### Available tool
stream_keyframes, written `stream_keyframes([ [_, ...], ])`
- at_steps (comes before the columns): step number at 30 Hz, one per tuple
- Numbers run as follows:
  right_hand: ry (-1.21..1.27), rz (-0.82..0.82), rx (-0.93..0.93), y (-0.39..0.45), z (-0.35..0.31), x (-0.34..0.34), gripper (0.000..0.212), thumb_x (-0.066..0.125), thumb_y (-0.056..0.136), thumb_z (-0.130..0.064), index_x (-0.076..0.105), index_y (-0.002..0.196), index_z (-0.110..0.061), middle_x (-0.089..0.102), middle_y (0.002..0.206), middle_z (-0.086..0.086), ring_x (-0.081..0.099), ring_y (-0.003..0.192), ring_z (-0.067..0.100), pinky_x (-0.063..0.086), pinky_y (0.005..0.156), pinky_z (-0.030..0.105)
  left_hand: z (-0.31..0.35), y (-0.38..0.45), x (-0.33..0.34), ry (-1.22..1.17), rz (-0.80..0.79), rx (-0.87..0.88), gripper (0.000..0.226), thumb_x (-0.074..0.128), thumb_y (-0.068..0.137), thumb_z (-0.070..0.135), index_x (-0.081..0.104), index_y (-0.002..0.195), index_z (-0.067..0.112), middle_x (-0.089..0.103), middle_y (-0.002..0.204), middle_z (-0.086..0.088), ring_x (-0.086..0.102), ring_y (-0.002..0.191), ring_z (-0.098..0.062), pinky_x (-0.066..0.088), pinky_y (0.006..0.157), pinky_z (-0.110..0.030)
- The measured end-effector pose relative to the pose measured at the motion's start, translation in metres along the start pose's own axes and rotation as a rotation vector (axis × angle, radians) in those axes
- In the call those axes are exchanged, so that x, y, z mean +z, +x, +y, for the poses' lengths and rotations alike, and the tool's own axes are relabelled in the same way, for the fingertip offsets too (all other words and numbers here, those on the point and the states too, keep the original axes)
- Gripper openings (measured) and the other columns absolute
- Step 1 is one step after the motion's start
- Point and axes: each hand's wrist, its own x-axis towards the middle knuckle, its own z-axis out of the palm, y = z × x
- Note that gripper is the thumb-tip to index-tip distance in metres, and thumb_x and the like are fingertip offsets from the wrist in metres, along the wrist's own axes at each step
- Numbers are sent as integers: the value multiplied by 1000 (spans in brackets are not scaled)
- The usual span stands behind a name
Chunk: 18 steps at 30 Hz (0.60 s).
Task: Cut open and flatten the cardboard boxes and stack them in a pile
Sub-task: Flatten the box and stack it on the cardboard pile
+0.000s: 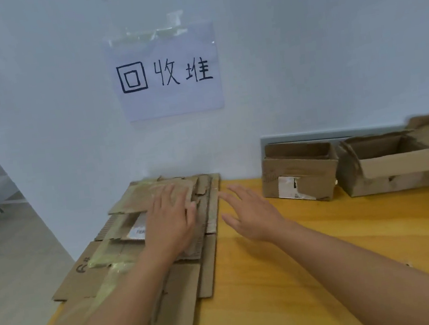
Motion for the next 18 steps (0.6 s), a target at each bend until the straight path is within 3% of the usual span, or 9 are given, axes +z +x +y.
stream_keyframes([
  [5,-1,-25,163,-66,53,-25,58,41,102,-47,25,155,-29,20,163,-2,10,152,19,17,122,41,73,-22,4,-96,-8,65,61,25,96,50,50,140,15,48,144,-11,39,137,-29,30,114,-46],
  [10,58,-14,382,-118,98,-34,60,47,100,-43,28,154,-26,21,162,-1,13,151,21,20,121,41,138,-38,32,-184,-133,54,53,34,102,47,38,148,22,33,155,-5,28,144,-22,25,116,-38],
  [15,118,-60,513,-129,134,-30,66,50,98,-42,21,156,-28,8,166,2,10,152,25,20,122,42,175,-22,72,-372,-267,-84,54,43,101,43,32,151,24,29,155,-3,29,141,-22,32,113,-39],
  [18,123,-76,534,-117,155,-33,69,53,97,-42,17,156,-36,-1,167,3,7,153,26,22,120,41,182,-2,91,-420,-345,-146,68,47,101,38,15,157,16,24,160,-8,25,145,-26,28,114,-40],
])
